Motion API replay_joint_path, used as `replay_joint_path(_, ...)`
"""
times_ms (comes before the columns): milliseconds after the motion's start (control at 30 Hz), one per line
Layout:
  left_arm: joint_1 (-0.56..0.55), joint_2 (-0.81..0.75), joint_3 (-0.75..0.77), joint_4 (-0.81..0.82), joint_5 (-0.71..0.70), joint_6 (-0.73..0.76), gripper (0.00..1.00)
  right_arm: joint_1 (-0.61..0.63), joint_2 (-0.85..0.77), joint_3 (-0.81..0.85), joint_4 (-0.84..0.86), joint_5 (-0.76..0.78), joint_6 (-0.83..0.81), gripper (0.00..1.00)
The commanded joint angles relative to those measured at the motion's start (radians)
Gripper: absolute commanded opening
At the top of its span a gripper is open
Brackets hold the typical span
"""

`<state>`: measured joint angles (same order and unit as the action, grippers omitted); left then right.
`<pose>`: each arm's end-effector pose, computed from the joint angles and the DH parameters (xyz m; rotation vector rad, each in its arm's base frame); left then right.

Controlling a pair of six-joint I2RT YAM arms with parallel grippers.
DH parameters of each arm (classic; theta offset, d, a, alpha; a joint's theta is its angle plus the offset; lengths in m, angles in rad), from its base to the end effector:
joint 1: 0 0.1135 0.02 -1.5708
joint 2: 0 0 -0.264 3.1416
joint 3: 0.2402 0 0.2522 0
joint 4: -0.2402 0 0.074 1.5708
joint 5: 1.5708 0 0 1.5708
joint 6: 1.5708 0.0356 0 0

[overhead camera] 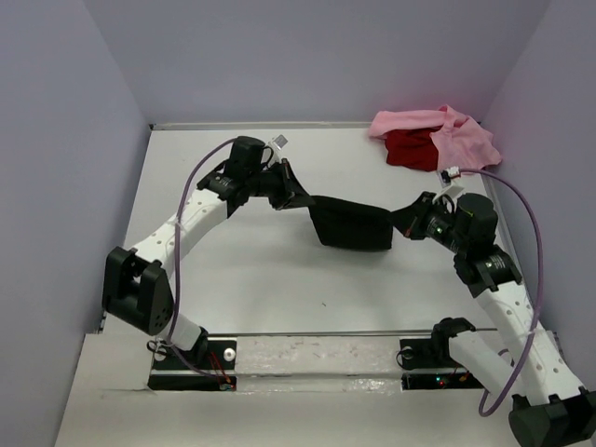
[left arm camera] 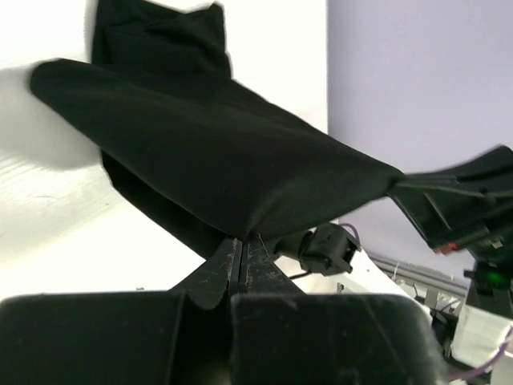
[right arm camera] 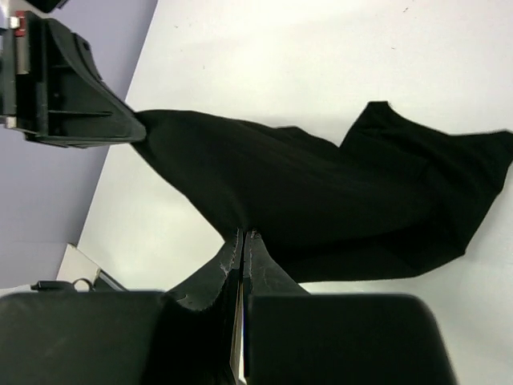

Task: Fold and stack the t-shirts
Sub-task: Fold the tshirt

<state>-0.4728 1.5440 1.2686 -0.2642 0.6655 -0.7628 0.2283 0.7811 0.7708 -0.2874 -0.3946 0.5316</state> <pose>0.3038 -0.1801 0.3161 0.1124 2.3205 -1.3907 0.1725 0.0541 0.3255 0.0096 1.9422 0.8835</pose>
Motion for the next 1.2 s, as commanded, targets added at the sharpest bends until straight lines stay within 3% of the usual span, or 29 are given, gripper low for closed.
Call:
replay_joint_path(0, -0.026, -0.114, -0.035, 0.031, 0.04, 0.025, 0.0, -0.009, -0.062, 0.012, -0.044, 0.031, -0.013, 0.0)
replay_joint_path(467, -0.038, -0.108, -0.063, 0.046, 0.054, 0.034, 0.01, -0.009, -0.014, -0.031, 0.0, 0.007, 0.004, 0.0)
replay_joint_path(667, -0.036, -0.018, 0.006, 0.039, 0.04, 0.066, 0.01, -0.009, 0.166, -0.024, 0.124, -0.015, 0.005, 0.0)
replay_joint_path(767, -0.017, 0.111, 0.15, -0.027, 0.026, 0.135, 0.0, -0.009, 0.332, 0.07, 0.157, -0.006, -0.034, 0.0)
replay_joint_path(933, 0.08, 0.385, 0.527, -0.167, 0.035, 0.223, 0.0, -0.009, 0.612, 0.344, 0.175, -0.004, -0.093, 0.0)
replay_joint_path(1100, 0.187, 0.681, 0.93, -0.268, 0.103, 0.215, 0.0, -0.046, 0.924, 0.658, 0.142, -0.13, -0.072, 0.0)
replay_joint_path(1167, 0.223, 0.706, 0.927, -0.201, 0.134, 0.168, 0.0, -0.06, 1.059, 0.763, 0.113, -0.167, -0.05, 0.0)
